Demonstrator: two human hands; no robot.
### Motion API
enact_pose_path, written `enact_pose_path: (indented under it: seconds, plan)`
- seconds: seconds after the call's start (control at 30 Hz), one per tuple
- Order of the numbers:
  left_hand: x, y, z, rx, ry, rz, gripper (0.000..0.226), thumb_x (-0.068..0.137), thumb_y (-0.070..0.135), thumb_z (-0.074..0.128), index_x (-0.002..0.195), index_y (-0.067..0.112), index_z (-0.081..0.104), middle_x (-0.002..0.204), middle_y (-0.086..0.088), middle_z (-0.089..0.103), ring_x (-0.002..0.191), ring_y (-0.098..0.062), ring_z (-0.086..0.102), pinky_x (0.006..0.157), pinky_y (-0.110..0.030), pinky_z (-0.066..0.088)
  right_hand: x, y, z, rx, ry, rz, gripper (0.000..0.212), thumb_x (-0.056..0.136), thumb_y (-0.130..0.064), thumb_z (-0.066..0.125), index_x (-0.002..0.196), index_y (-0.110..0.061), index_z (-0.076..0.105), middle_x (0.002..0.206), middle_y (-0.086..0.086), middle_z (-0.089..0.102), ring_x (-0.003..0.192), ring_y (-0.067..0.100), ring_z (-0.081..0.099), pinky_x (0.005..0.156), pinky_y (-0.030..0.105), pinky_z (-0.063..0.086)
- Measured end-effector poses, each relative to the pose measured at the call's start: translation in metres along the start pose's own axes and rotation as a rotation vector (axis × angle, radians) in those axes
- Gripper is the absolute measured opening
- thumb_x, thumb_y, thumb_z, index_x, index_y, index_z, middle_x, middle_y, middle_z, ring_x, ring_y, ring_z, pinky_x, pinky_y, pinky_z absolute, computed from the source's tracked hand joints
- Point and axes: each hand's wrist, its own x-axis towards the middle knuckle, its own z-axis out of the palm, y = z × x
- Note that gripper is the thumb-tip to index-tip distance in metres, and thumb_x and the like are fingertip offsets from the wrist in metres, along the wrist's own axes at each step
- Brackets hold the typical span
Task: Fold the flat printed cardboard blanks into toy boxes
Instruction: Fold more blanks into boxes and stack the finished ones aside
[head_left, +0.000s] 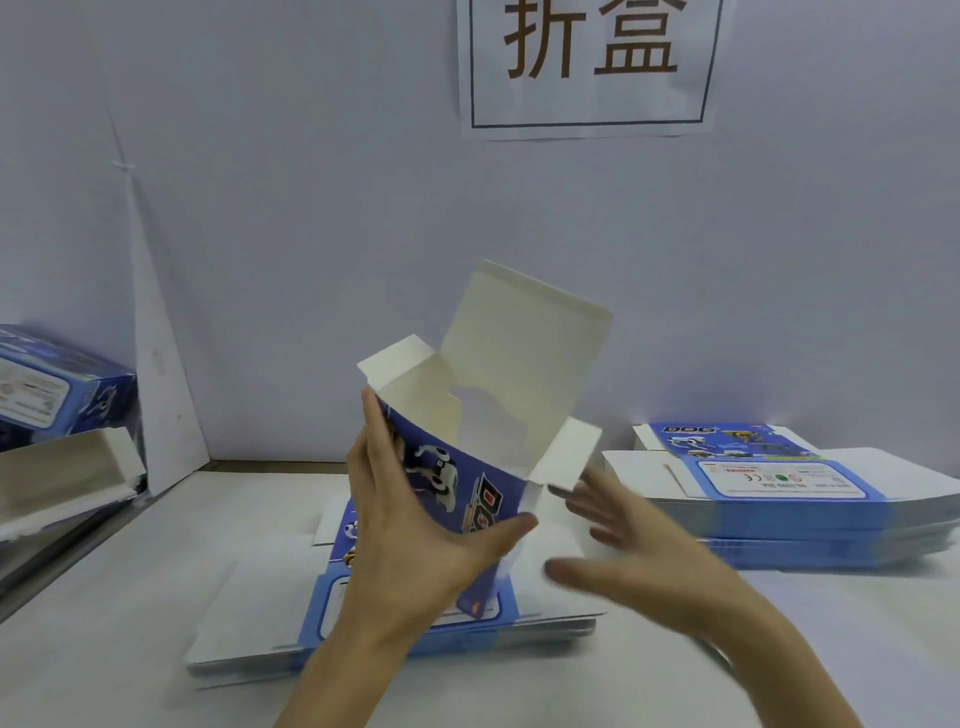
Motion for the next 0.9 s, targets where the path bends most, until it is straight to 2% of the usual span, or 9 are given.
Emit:
enact_pose_path:
  seconds: [0.1,0.2,0.27,0.37,0.47,0.57,0.73,0.8,0.9]
  plan:
    - [-0.005,0.010,0.008,-0.132,0.033,-0.104,0.135,0.031,0.075,0.078,0.134,0.065,-0.009,0.111,0.038,0.022,0.104,0.035,0.024,0.075,0.000,0.036,0.008,-0.002,0.022,0.080,-0.021,-0.140,0.085,0.066,-0.029,0.085,0.135,-0.040,0.035,0.117,-0.034,0.057,0.108,-0.013,0.055,0.080,0.002,0.043]
    - [-0.003,0.013,0.005,-0.186,-0.069,-0.046,0.103,0.050,0.076,0.075,0.135,0.058,0.020,0.119,0.046,0.030,0.106,0.030,0.039,0.069,0.002,0.042,0.013,-0.003,0.018,0.227,0.222,-0.130,0.080,0.069,-0.017,0.086,0.133,-0.034,0.041,0.109,-0.019,0.066,0.100,-0.001,0.064,0.073,0.015,0.054]
    - [0.003,0.011,-0.004,-0.173,-0.098,-0.007,0.073,0.059,0.065,0.069,0.125,0.056,0.038,0.124,0.029,0.046,0.109,0.016,0.050,0.079,-0.007,0.049,0.009,0.001,0.005,0.293,0.225,-0.085,0.088,0.060,-0.028,0.089,0.134,-0.036,0.043,0.112,-0.010,0.068,0.103,0.008,0.066,0.074,0.023,0.057]
    - [0.008,0.005,-0.014,-0.237,-0.230,-0.139,0.082,0.060,0.061,0.064,0.137,0.046,0.040,0.130,0.018,0.057,0.120,-0.003,0.054,0.097,-0.024,0.049,0.002,0.000,-0.006,0.387,0.125,-0.042,0.080,0.050,-0.045,0.082,0.123,-0.038,0.052,0.110,-0.007,0.070,0.100,0.012,0.069,0.067,0.023,0.057]
    - [0.005,0.001,-0.013,-0.293,-0.230,-0.228,0.059,0.061,0.062,0.059,0.109,0.027,0.062,0.091,0.017,0.072,0.092,-0.005,0.067,0.072,-0.010,0.052,0.005,0.000,0.001,0.349,0.183,-0.015,0.086,0.052,-0.052,0.085,0.129,-0.044,0.046,0.113,-0.008,0.066,0.102,0.015,0.068,0.072,0.031,0.059]
    - [0.006,-0.003,-0.009,-0.292,-0.123,-0.215,0.055,0.070,0.055,0.056,0.084,0.003,0.062,0.066,0.006,0.066,0.067,-0.006,0.064,0.059,-0.008,0.046,0.007,-0.001,0.005,0.317,0.221,0.009,0.095,0.051,-0.061,0.083,0.133,-0.047,0.039,0.117,-0.011,0.060,0.103,0.012,0.066,0.075,0.029,0.059]
    - [0.006,-0.003,-0.010,-0.309,-0.190,-0.272,0.040,0.068,0.059,0.054,0.082,0.024,0.064,0.073,0.010,0.070,0.072,-0.006,0.066,0.068,-0.014,0.050,0.006,-0.003,0.002,0.388,0.226,-0.005,0.096,0.059,-0.046,0.082,0.141,-0.046,0.033,0.118,-0.008,0.058,0.100,0.011,0.067,0.066,0.027,0.059]
    - [0.005,-0.002,-0.009,-0.277,-0.151,-0.220,0.037,0.074,0.055,0.052,0.062,0.020,0.059,0.053,0.008,0.053,0.053,-0.005,0.051,0.055,-0.010,0.041,0.007,-0.003,0.004,0.367,0.249,-0.008,0.098,0.061,-0.044,0.083,0.143,-0.045,0.029,0.116,-0.011,0.056,0.102,0.013,0.066,0.066,0.026,0.059]
    - [0.006,0.001,-0.010,-0.259,-0.131,-0.206,0.050,0.072,0.057,0.055,0.066,0.007,0.055,0.051,0.000,0.052,0.049,-0.010,0.051,0.055,-0.016,0.045,0.006,-0.004,0.004,0.384,0.253,-0.013,0.095,0.062,-0.041,0.075,0.144,-0.046,0.026,0.116,-0.012,0.056,0.103,0.012,0.066,0.067,0.027,0.059]
